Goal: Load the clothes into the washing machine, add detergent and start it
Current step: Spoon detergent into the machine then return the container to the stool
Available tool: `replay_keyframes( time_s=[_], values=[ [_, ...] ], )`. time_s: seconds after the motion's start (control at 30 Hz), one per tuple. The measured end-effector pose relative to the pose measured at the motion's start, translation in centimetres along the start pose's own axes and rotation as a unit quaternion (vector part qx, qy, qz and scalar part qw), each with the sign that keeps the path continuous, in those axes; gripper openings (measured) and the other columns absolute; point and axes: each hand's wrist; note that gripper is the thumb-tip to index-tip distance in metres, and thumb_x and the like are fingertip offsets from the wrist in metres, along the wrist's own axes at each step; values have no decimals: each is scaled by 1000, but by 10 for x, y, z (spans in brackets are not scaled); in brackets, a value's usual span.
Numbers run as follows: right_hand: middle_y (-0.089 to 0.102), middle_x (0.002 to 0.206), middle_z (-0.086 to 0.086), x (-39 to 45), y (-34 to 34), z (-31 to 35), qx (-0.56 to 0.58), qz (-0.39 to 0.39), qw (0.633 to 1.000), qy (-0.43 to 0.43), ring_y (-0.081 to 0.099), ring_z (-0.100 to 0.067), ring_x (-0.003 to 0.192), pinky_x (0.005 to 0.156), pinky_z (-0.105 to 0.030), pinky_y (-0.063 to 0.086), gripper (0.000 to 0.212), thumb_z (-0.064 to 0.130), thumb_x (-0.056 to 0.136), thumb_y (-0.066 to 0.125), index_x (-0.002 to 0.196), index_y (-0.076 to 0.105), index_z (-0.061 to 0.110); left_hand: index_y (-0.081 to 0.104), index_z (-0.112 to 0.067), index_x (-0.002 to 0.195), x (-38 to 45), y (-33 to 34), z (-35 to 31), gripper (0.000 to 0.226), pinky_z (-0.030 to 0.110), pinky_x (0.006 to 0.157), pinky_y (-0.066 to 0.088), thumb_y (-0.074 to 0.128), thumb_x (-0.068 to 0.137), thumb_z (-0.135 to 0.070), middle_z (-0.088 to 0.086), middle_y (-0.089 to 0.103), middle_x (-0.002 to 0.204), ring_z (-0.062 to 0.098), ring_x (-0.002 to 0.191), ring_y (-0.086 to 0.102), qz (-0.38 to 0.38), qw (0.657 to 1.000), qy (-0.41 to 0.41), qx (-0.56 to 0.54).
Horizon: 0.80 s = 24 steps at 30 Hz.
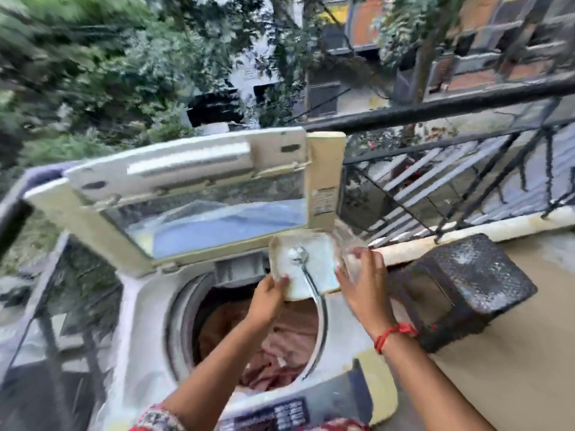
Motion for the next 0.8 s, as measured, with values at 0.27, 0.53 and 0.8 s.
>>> replay_keyframes(
  time_s=[0.27, 0.53, 0.8],
  values=[
    [65, 91, -1, -57, 68, 93, -114, 243, 953, -137, 64, -23, 85, 66, -32, 47, 42, 53, 82, 59, 109, 52, 21, 61, -4, 114, -60, -87, 37, 25, 23, 66, 55, 45, 101, -19, 13, 73, 104, 20, 89, 72, -80, 996, 4, -47],
    [69, 95, -2, -68, 108, 103, -149, 289, 921, -212, 65, -25, 88, 66, -33, 50, 19, 23, 90, 52, 107, 57, 22, 61, -10, 114, -80, -119, 54, 35, 36, 71, 57, 51, 95, -37, 13, 73, 102, 26, 89, 72, -138, 989, 9, -51],
    [60, 75, -5, -40, 94, 102, -96, 177, 952, -231, 62, -27, 72, 63, -39, 53, 26, 7, 86, 60, 107, 70, 18, 59, -9, 115, -80, -138, 61, 29, 18, 65, 51, 45, 100, -30, 6, 71, 104, 17, 89, 69, -155, 987, 19, -46]
  ],
)
Point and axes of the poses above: each hand's wrist, its own x-axis towards the middle knuckle, its own y-axis out of the palm, z = x × y
